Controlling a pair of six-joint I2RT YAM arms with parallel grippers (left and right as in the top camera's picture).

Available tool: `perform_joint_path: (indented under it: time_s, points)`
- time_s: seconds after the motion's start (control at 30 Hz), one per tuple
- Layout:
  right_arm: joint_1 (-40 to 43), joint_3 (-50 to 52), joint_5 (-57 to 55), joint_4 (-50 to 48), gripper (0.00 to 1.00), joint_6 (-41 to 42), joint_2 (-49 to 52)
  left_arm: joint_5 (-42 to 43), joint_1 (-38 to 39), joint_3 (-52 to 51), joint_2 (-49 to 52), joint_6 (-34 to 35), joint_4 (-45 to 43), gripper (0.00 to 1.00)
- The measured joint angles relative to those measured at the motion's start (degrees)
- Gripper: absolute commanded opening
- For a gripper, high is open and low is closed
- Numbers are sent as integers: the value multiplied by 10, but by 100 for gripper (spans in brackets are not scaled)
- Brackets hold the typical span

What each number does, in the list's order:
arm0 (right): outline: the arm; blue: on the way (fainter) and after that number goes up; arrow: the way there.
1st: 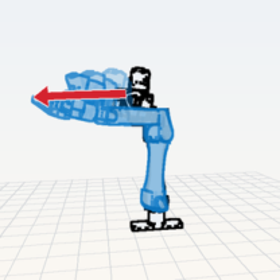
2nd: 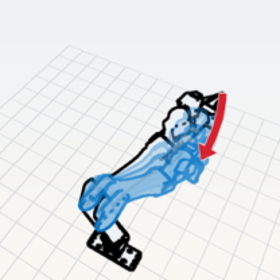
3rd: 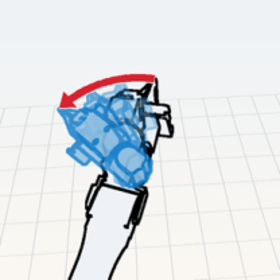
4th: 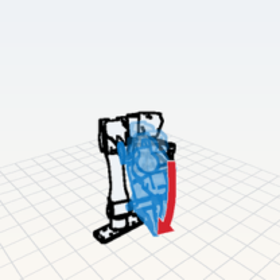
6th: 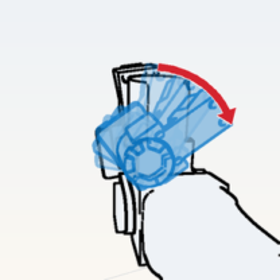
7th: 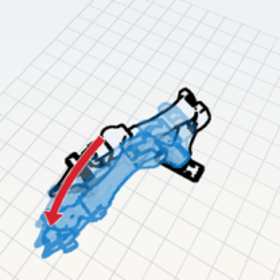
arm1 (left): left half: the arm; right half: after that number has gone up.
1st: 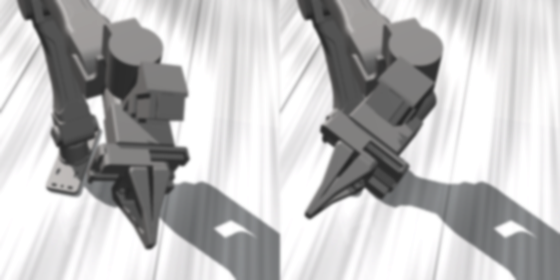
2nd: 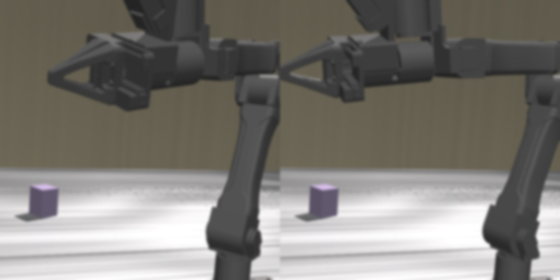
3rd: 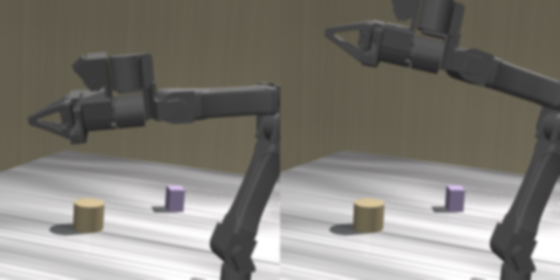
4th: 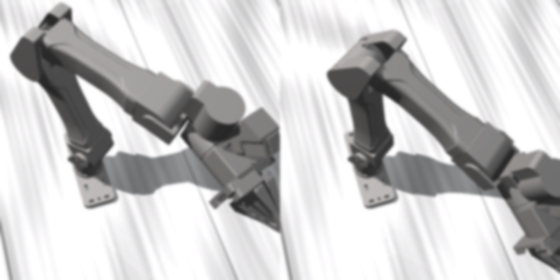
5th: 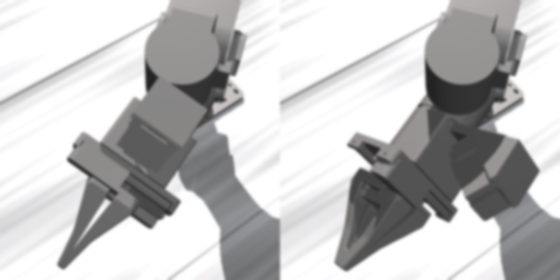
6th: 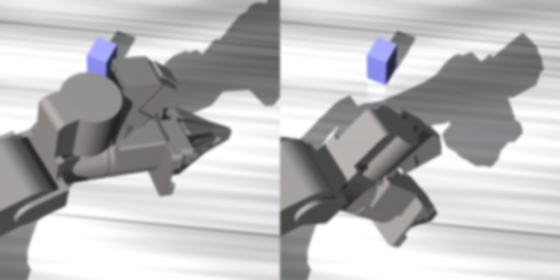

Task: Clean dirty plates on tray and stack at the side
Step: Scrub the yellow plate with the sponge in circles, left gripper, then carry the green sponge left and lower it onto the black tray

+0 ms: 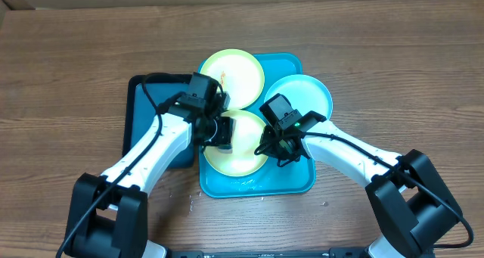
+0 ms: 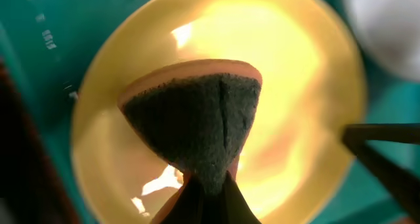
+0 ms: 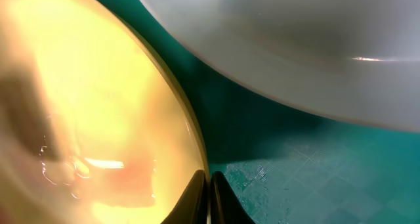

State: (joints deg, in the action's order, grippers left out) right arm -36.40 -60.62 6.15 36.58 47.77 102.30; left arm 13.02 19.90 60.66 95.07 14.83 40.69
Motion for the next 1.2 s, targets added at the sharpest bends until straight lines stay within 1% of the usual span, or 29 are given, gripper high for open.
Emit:
perform_joint_path:
  time_s: [0.1, 0.27, 0.43, 0.67, 0.93, 1.07, 1.2]
  points:
    - [0, 0, 0, 0, 4, 0, 0, -45, 13, -9, 9, -2, -1, 4]
    - [0, 0, 0, 0, 4, 0, 0, -92, 19, -31, 34, -2, -11, 4]
    - [0, 0, -1, 0, 4, 0, 0, -97, 20, -34, 47, -1, -26, 4]
    - [0, 0, -6, 1, 4, 0, 0, -42, 25, -34, 57, -1, -54, 4]
    - [0, 0, -6, 2, 4, 0, 0, 9, 30, -34, 61, 0, -60, 5]
    - [0, 0, -6, 1, 4, 0, 0, 59, 33, -34, 65, 0, -63, 4]
    - [0, 0, -6, 1, 4, 0, 0, 113, 38, -34, 70, 0, -84, 4]
